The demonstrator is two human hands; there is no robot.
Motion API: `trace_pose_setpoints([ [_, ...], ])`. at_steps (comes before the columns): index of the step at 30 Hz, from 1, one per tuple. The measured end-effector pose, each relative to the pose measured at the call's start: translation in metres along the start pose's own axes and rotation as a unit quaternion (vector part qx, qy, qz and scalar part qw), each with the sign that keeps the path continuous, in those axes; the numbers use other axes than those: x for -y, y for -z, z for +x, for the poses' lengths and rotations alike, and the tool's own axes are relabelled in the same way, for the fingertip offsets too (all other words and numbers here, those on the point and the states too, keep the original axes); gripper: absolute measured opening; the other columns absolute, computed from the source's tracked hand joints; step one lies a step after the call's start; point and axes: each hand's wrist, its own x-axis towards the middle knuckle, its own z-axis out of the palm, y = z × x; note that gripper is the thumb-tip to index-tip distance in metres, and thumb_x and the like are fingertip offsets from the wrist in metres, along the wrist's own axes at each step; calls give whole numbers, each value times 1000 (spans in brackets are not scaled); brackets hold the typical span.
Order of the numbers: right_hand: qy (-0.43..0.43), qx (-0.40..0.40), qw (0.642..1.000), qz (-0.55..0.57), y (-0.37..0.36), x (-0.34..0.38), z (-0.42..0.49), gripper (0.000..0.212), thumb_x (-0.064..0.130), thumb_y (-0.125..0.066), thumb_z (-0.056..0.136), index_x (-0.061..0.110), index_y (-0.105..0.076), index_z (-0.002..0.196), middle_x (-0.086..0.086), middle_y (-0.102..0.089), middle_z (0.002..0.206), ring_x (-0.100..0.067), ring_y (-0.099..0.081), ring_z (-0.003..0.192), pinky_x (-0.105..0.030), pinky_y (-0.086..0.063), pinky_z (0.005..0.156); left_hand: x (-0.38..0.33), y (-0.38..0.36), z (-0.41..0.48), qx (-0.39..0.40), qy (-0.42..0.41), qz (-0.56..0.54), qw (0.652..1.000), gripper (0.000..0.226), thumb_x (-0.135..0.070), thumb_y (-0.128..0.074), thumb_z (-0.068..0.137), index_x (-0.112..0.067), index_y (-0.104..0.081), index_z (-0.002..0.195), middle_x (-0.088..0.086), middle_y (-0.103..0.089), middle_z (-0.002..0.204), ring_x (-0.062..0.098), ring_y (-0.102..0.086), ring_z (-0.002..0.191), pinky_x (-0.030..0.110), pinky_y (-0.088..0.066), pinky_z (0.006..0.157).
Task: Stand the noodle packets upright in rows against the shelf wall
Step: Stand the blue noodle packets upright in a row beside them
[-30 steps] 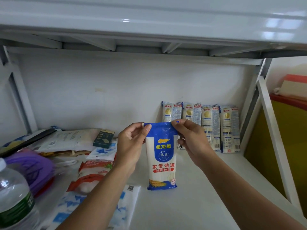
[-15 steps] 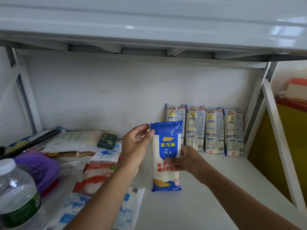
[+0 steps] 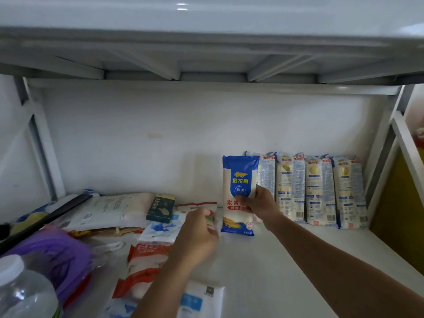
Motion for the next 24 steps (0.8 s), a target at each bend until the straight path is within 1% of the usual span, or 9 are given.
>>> trace_pose_setpoints([
  [2,8,0,1000,-4,-7,0,19,33,12,-81,86,9,-67,116,-8,-77,109,-19,-76,92,-34,-65,74,2,2,2,-1,4,-6,1000,44,-19,-65,94,-28,-50,134,-6,-60,125,10,-62,106,30,-55,89],
  [6,6,4,1000,-14,-21,1,46,36,14,-81,86,8,-64,117,-9,-75,110,-23,-75,96,-36,-65,76,-5,6,5,0,11,-36,999,47,-21,-66,94,-28,-48,137,-7,-57,129,10,-61,108,30,-56,89],
  [10,-12,11,1000,-21,-33,1,63,27,15,-79,88,7,-64,108,-11,-75,107,-23,-75,95,-30,-62,67,-16,7,0,-10,1,-39,999,48,-22,-67,94,-30,-44,135,-10,-50,124,10,-58,107,30,-56,92],
  [12,-15,12,999,-34,-36,1,69,25,18,-79,89,6,-65,107,-11,-76,103,-22,-75,89,-29,-60,65,-19,6,-5,-12,2,-21,1000,51,-24,-66,94,-32,-40,137,-6,-45,134,12,-58,109,30,-56,91],
  [15,-33,6,998,-47,-39,0,77,23,19,-77,91,7,-64,105,-9,-74,95,-15,-69,73,-23,-52,55,-22,4,-9,-7,2,-6,1000,56,-24,-65,96,-32,-34,141,-5,-36,145,11,-55,111,21,-54,83],
  [17,-45,9,998,-42,-38,-2,81,27,19,-76,91,4,-63,110,-9,-74,94,-15,-69,73,-23,-51,55,-22,2,-9,-11,-3,-3,1000,57,-23,-65,97,-31,-32,143,-5,-32,148,9,-52,107,16,-47,74],
  [19,-50,14,998,-41,-38,-2,83,29,19,-76,92,3,-62,112,-11,-75,97,-16,-70,74,-24,-53,56,-22,1,-8,-12,-2,-12,1000,55,-23,-64,97,-30,-32,141,-5,-32,147,9,-53,105,15,-43,67],
  [22,-50,9,997,-56,-38,-3,81,31,23,-74,93,3,-61,113,-7,-73,89,-10,-66,61,-20,-49,48,-23,-1,-7,-14,0,-16,1000,53,-23,-66,96,-31,-34,138,-4,-35,144,10,-56,105,15,-45,72],
  [24,-41,12,997,-67,-37,-4,79,31,24,-74,93,3,-62,113,-5,-71,85,-7,-62,55,-18,-47,44,-24,-1,-7,-15,-5,-17,1000,54,-24,-67,95,-32,-35,138,-5,-35,144,7,-54,97,13,-45,70],
])
